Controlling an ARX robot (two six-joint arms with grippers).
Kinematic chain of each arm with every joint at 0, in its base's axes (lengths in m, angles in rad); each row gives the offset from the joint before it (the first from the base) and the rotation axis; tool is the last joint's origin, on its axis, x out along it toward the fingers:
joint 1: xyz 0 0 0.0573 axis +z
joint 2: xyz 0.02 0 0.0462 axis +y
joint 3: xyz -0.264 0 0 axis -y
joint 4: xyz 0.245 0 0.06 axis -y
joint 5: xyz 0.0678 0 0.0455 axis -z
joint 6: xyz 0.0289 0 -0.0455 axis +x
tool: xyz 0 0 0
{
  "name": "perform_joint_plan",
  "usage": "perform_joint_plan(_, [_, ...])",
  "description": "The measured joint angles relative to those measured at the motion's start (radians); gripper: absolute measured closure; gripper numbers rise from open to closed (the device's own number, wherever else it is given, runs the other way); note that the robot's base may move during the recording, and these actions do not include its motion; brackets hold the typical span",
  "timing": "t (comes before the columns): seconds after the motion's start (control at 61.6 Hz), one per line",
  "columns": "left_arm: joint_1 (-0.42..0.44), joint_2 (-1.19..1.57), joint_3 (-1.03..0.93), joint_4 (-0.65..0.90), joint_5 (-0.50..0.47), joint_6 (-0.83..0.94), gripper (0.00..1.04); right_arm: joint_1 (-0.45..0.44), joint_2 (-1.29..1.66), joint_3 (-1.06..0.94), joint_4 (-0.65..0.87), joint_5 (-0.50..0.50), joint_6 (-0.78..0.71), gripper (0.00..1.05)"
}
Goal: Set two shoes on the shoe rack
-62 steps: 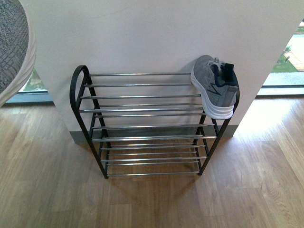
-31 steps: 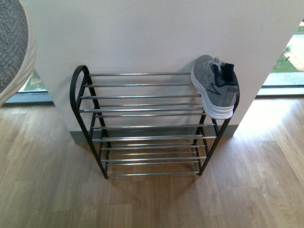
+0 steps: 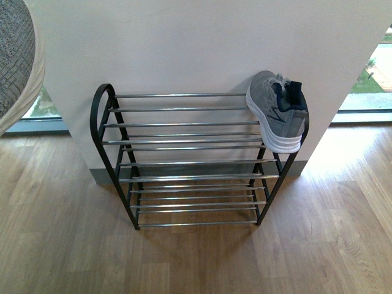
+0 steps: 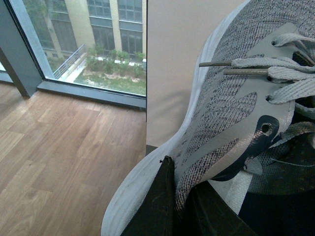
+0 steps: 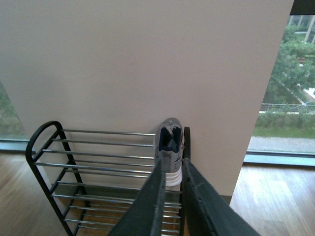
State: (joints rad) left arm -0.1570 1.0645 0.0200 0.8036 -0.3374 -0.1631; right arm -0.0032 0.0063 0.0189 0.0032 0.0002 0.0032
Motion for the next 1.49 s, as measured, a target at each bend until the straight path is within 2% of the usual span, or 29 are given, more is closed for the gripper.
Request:
perform_joint_plan(0.487, [0.001,0.000,0.000,0.000,-0.005,0.000,1.03,0.000,-0.002,0.000,0.000,-0.003,0.000,0.08])
perform_joint_plan(0.665, [-0.003,0.000,0.000,0.000,0.017,0.000,1.03,0.002,-0.002,0.000,0.000,0.003,0.000,0.09])
perform_joint_plan(1.152, [-0.002,0.000,0.000,0.000,0.001,0.000,1.03,0.002,-0.002,0.000,0.000,0.001,0.000,0.09])
perform_joint_plan(1.217, [0.002,-0.016,0.036,-0.136,0.050,-0.008,1.03,0.002,-0.002,0.000,0.000,0.001,0.000,0.09])
perform_joint_plan(1.282, [0.002,0.028,0.088,-0.227,0.072,-0.035,1.03,0.002,-0.002,0.000,0.000,0.000,0.000,0.09])
perform_joint_plan(1.493, [-0.007,0.386,0.279,-0.210,0.161,-0.152,1.03,0.002,-0.002,0.000,0.000,0.000,0.000,0.09])
